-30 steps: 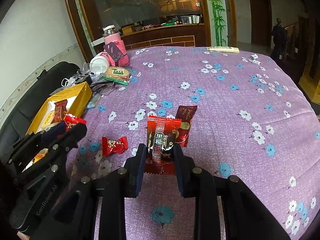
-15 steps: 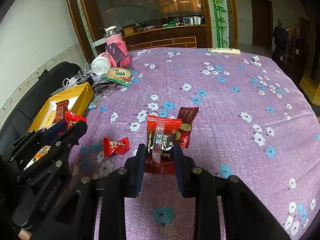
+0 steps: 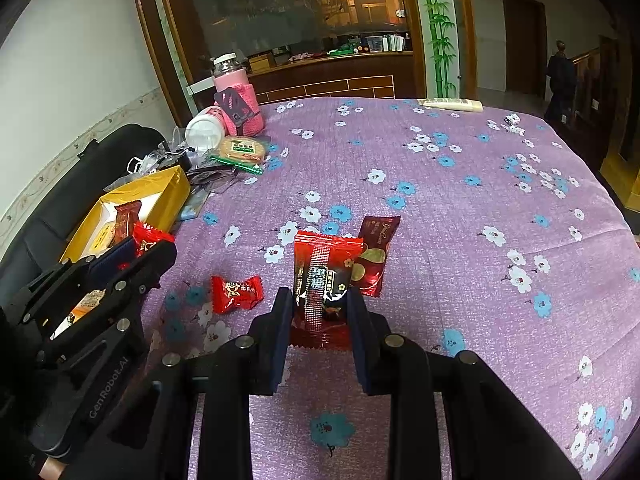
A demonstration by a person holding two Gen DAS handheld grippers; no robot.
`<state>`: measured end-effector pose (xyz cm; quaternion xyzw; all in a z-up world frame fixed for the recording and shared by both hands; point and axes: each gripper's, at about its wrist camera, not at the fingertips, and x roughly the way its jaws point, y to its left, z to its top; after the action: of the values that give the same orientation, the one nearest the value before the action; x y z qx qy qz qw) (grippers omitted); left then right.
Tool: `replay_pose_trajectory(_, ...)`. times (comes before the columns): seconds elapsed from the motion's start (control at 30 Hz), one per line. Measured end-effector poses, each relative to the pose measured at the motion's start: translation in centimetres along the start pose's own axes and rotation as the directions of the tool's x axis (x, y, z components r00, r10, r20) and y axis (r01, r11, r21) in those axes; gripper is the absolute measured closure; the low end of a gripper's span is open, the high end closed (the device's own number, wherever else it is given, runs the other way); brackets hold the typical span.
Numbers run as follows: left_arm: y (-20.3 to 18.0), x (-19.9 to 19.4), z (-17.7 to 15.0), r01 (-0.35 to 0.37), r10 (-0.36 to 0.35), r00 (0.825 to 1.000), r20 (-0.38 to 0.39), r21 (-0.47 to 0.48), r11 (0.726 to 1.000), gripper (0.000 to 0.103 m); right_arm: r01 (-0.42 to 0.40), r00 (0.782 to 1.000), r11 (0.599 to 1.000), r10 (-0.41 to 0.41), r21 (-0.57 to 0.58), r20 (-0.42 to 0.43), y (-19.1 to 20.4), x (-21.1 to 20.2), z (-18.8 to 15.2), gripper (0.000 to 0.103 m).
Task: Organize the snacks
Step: 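Lift both red candies and carry them toward the white box with both tools, then open the left tool and the right tool to drop the red candies into the box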
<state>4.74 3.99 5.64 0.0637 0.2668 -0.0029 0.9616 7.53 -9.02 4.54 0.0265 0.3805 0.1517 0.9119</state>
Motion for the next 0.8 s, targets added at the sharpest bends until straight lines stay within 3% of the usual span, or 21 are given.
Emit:
replay_pose_trajectory(0.43, 3.2, -1.7, 1.3, 0.023, -0.018, 0.999, 0.041, -0.114, 0.993, 0.082, -0.054, 0.998, 0.997, 0.055, -0.063, 0.027, 2.0, -0.8, -0.3, 0.077)
replay_pose_trajectory(0.8, 7.2, -2.2, 1.9, -0.025, 0.034, 0.999, 0.036, -0.234, 0.972, 0.081, -0.116, 0.991, 0.974, 0.128, -0.192, 0.047, 5.6, -1.8, -1.2, 0.077)
